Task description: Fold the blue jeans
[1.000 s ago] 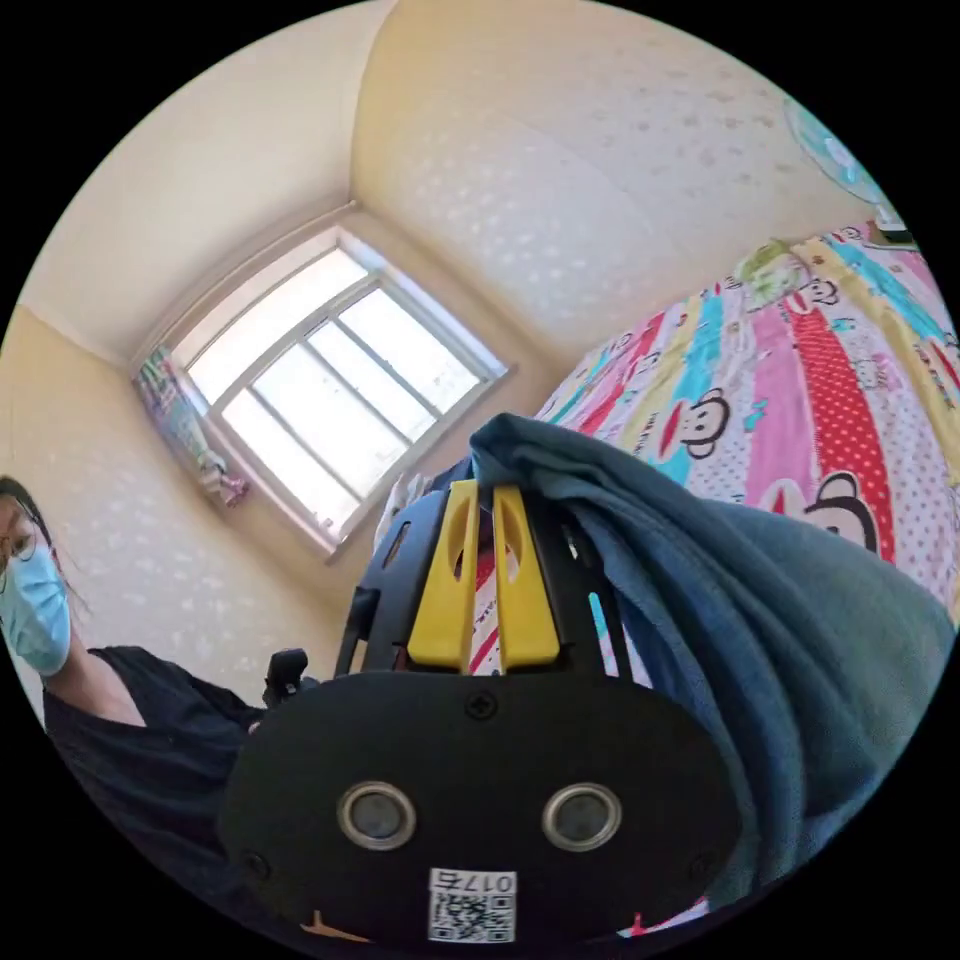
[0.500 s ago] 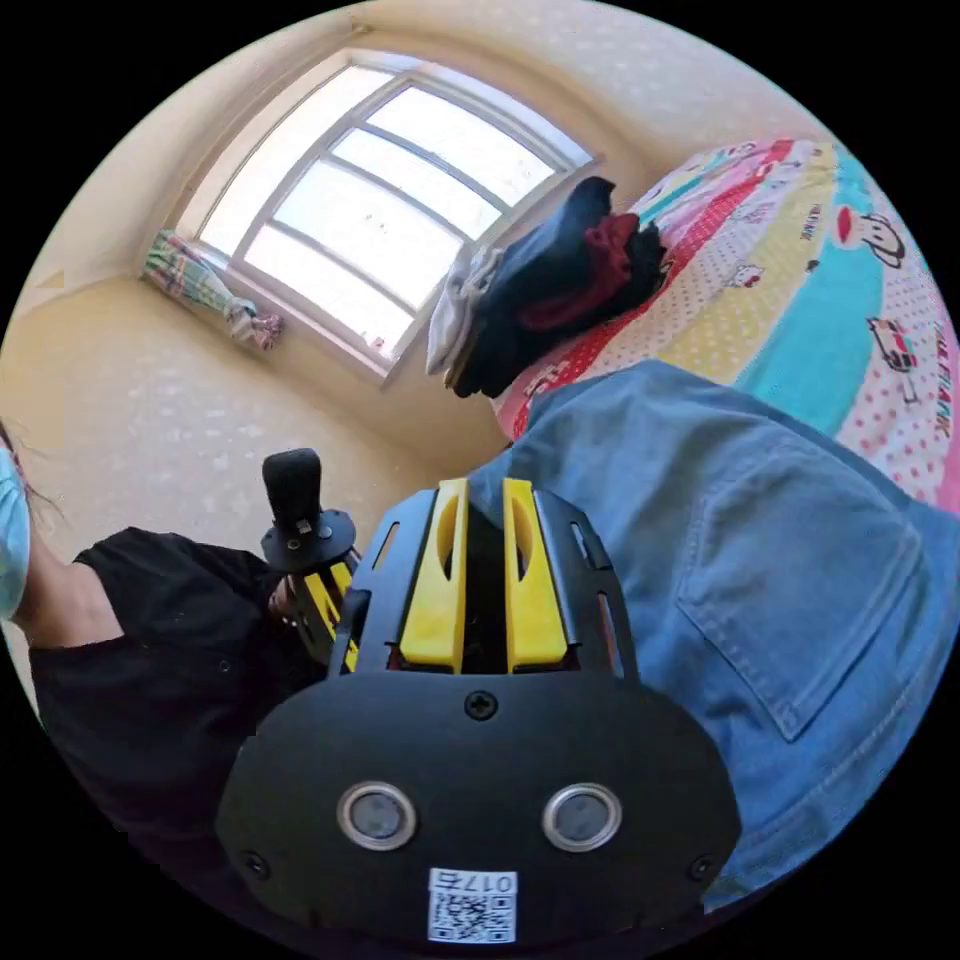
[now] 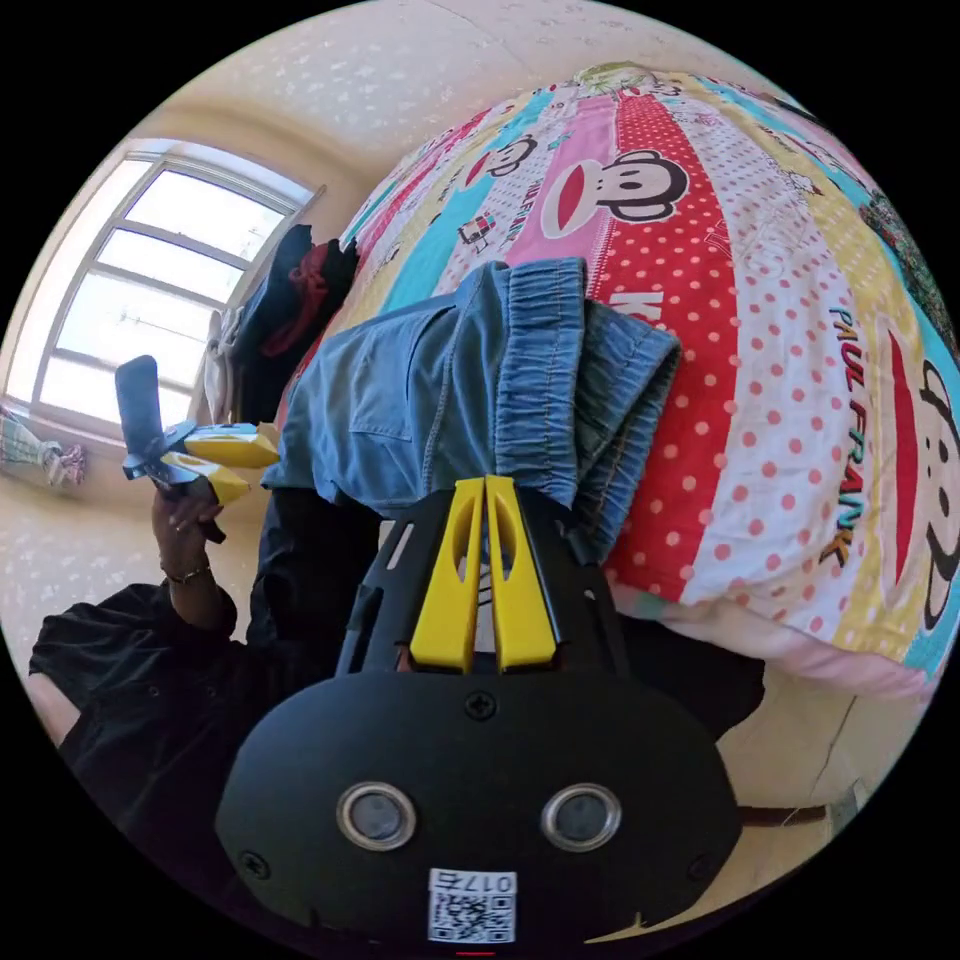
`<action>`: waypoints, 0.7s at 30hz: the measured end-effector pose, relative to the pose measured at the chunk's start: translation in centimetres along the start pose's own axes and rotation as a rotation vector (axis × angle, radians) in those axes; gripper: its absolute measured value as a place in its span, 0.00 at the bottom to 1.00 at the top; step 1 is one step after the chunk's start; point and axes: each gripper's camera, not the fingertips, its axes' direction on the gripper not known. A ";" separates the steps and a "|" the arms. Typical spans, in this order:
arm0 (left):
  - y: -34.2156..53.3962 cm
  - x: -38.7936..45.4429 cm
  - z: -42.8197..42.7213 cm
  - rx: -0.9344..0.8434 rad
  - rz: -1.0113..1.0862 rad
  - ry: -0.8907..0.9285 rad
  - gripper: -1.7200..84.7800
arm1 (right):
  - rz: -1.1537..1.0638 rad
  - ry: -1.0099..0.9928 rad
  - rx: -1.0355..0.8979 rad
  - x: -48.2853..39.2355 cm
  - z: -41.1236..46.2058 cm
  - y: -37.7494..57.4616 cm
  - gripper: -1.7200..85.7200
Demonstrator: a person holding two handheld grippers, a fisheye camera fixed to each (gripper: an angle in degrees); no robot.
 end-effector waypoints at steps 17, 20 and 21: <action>-11.9 -2.0 13.1 -0.158 -0.001 -0.163 0.07 | 0.090 -0.147 0.095 1.0 -9.4 4.1 0.03; -7.4 2.3 9.6 0.029 0.066 -0.120 0.02 | 0.158 -0.365 0.243 2.1 -11.0 4.6 0.05; -5.2 4.9 8.2 0.073 0.131 -0.099 0.02 | 0.171 -0.425 0.290 2.5 -11.3 4.8 0.06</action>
